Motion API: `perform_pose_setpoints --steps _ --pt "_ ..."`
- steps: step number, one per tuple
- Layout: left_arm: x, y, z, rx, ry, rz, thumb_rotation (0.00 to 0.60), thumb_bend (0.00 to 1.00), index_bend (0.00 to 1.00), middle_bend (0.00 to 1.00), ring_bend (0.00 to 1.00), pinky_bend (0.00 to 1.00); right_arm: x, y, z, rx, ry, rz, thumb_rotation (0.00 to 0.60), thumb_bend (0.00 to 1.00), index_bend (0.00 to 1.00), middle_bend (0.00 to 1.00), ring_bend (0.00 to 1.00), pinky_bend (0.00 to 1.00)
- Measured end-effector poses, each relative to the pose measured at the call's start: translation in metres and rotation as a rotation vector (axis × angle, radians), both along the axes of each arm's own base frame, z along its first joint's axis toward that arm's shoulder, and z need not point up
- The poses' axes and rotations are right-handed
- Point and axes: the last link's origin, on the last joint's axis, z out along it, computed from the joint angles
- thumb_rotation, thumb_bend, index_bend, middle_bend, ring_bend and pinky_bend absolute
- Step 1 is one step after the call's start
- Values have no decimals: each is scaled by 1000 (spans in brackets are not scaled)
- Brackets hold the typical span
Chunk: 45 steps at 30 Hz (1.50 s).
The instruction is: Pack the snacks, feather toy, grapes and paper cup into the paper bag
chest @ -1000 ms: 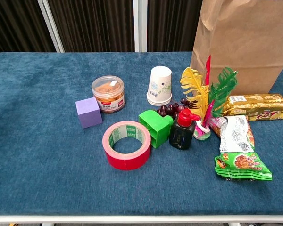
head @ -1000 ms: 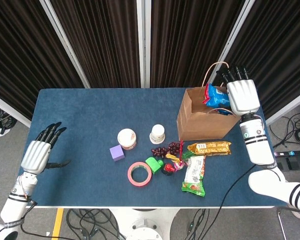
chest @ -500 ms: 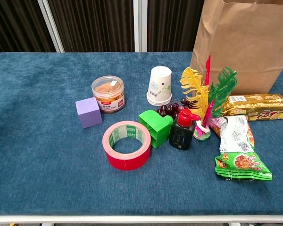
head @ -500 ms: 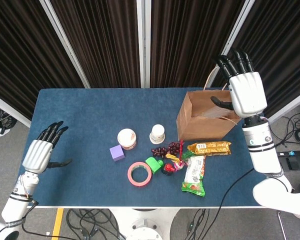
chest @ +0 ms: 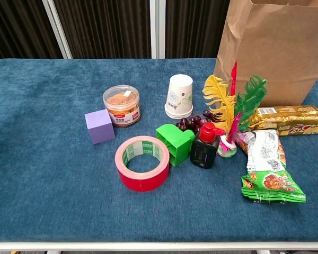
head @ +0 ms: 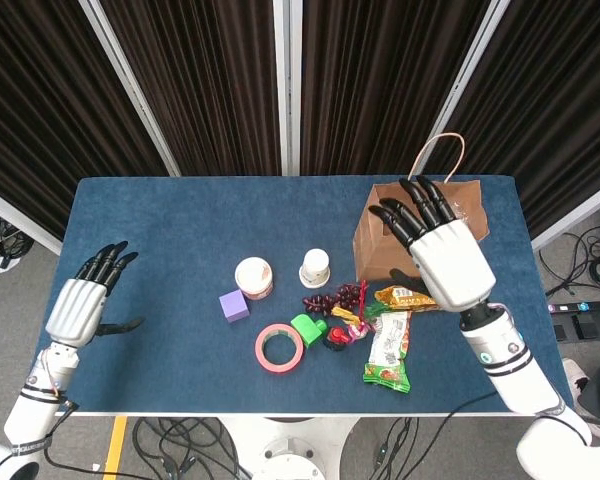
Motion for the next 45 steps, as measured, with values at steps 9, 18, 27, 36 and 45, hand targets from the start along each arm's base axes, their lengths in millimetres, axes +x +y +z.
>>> perform_pose_setpoints --steps 9,18,27,36,45 --pt "-4 -2 -1 -2 -1 8 555 147 161 136 52 182 -62 36 -39 157 159 -143 600 0 215 215 31 92" --pt "-8 -5 -1 5 2 19 586 147 161 136 52 183 -109 48 -53 194 249 -221 600 0 235 225 53 127" --pt "-8 -6 -2 5 4 22 589 147 161 136 52 183 -147 31 -64 187 305 -302 600 0 277 243 69 137" --pt "-13 -8 -1 5 17 28 593 147 161 136 52 183 -175 2 -82 178 334 -369 600 0 295 246 80 147" --pt "-14 -8 -2 1 28 26 598 147 161 136 52 182 -190 -14 -99 196 308 -433 600 0 301 245 80 156"
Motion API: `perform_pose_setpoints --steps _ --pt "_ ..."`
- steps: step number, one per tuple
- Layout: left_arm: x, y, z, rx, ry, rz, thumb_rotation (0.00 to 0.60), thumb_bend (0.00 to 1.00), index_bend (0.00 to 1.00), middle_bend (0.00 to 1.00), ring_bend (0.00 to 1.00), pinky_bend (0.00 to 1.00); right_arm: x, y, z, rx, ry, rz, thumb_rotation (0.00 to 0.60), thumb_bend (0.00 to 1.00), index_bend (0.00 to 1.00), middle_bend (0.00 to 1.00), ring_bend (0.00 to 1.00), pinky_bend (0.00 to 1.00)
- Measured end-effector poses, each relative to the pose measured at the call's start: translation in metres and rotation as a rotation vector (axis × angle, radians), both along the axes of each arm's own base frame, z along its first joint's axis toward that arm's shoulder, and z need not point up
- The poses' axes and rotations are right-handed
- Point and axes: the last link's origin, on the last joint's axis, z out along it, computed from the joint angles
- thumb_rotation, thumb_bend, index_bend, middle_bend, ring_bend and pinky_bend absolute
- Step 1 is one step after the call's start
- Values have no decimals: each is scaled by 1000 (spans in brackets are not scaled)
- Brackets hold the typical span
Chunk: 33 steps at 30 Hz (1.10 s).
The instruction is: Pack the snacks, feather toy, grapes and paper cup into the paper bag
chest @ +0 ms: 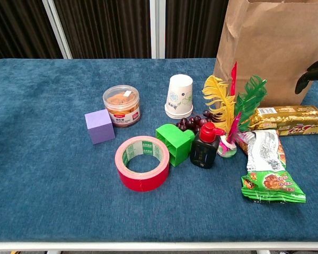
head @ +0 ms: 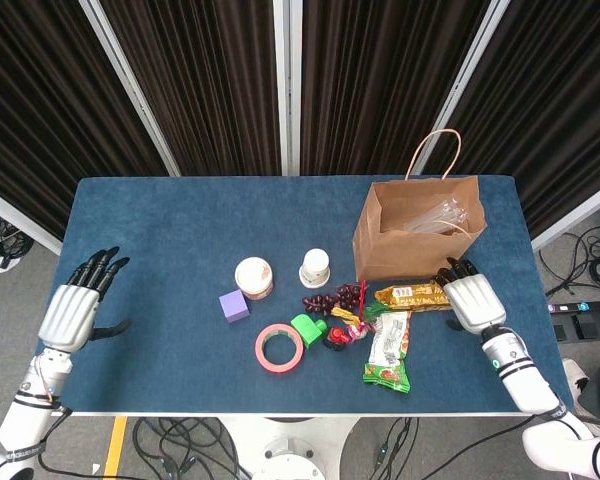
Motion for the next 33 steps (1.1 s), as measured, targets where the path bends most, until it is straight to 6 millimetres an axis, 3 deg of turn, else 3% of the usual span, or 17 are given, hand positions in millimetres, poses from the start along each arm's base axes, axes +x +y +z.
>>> perform_pose_setpoints --steps 33 --pt "-2 1 3 4 11 0 600 147 161 136 52 182 -8 -11 -45 -13 -112 -95 600 0 307 210 49 137"
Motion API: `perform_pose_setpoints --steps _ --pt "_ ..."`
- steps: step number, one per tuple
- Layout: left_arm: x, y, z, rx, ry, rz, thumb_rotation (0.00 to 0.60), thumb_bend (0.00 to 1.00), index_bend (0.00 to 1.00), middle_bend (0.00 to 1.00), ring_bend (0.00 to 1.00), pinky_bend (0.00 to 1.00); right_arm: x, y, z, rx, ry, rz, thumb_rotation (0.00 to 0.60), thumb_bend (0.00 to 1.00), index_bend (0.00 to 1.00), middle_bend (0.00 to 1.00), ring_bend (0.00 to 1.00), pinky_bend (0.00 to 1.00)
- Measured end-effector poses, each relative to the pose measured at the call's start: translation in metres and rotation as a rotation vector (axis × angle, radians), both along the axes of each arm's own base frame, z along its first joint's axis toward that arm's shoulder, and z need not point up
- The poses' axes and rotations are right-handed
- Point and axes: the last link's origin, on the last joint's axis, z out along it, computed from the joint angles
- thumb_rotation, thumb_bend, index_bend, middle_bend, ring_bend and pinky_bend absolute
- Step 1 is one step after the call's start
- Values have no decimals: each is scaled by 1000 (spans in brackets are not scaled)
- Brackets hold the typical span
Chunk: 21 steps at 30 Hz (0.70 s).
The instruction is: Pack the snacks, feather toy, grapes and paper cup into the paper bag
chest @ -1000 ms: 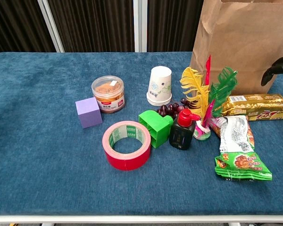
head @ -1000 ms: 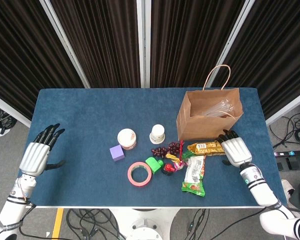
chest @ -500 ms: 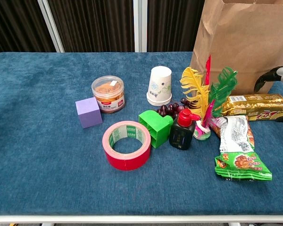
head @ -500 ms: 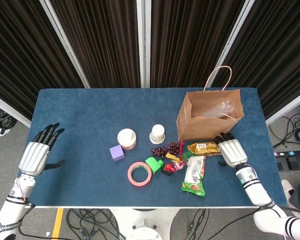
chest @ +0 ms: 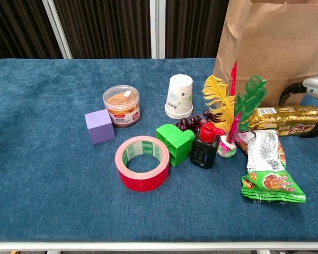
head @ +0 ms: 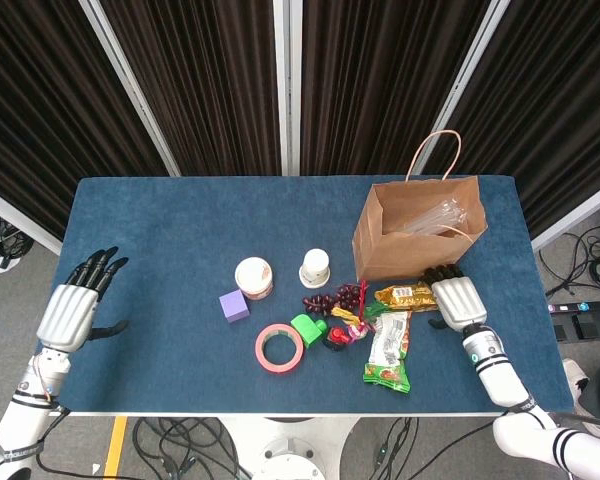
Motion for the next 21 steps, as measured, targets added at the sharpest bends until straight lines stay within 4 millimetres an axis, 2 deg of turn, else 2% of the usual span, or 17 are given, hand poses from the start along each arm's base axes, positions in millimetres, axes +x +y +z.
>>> perform_pose_setpoints --steps 8,21 --pt "-3 -1 0 -4 -1 5 600 147 161 136 52 183 1 0 -10 3 -5 -20 600 0 299 202 43 134" --pt "-3 -1 0 -5 -2 0 600 147 161 136 52 182 2 2 -7 -67 -83 -29 600 0 293 190 42 135"
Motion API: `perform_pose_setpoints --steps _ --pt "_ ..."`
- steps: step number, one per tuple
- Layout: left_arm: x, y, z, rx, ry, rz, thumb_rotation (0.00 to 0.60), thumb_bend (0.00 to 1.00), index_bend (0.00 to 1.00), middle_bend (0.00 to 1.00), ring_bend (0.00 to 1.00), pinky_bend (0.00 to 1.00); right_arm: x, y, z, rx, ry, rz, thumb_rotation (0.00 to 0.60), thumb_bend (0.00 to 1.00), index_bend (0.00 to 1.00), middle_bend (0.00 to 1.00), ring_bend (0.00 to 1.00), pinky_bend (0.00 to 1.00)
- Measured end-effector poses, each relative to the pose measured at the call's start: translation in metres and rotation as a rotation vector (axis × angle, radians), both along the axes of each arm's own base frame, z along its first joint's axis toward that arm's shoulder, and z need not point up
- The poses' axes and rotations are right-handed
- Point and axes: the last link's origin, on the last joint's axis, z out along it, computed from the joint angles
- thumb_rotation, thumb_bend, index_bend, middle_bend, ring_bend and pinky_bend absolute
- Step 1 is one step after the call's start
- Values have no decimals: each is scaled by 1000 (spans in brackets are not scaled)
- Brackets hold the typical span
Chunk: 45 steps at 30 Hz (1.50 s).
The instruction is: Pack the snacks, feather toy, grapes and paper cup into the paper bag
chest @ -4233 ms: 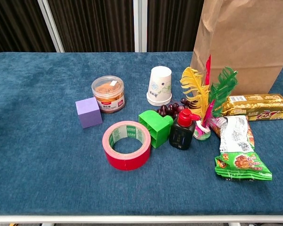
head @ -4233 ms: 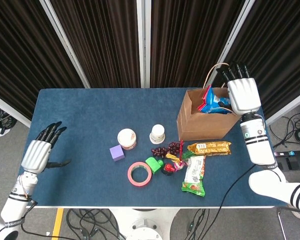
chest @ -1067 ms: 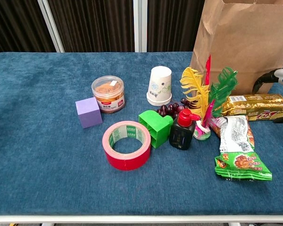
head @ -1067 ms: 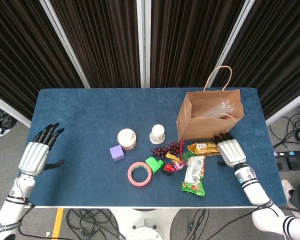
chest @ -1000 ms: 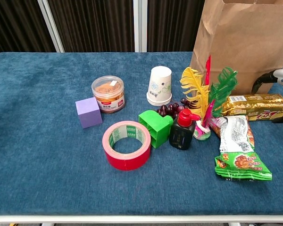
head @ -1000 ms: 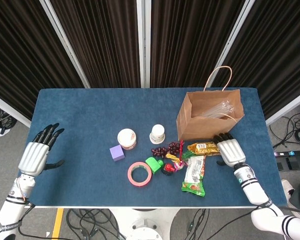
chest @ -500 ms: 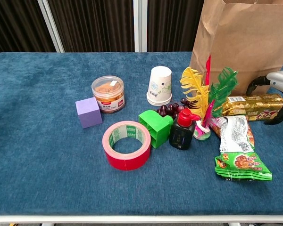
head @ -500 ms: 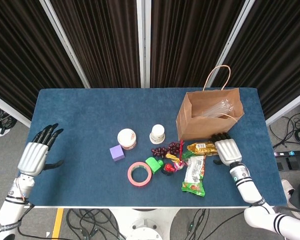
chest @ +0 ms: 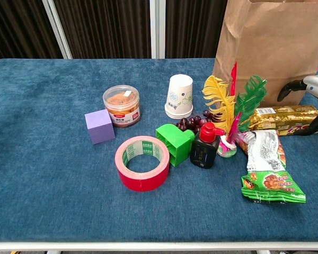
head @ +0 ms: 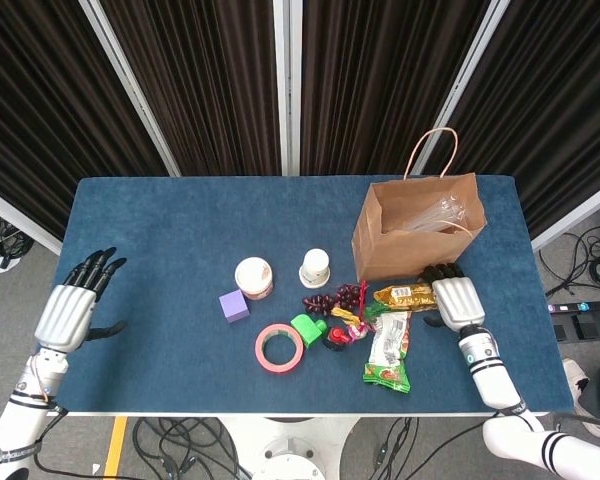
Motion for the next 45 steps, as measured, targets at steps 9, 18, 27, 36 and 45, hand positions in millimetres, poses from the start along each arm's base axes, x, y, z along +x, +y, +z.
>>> perform_pose_setpoints --steps 9,18,27,36,45 --pt "-1 -1 1 0 2 5 599 146 161 136 52 182 0 -1 -9 12 10 -26 600 0 245 171 27 135" --pt "-4 -2 1 -1 -2 11 600 147 161 136 52 183 2 -2 -19 26 8 -52 600 0 245 203 41 140" --pt "-6 -2 4 6 -5 15 600 147 161 136 52 183 4 -11 -26 19 22 -87 600 93 322 291 155 272" --pt "-9 -3 6 7 -12 20 600 147 161 136 51 183 6 -12 -29 32 41 -114 600 184 501 378 304 470" --pt "-6 -2 4 5 -16 13 600 146 161 136 51 183 13 -10 -21 11 58 -93 600 259 583 439 362 534"
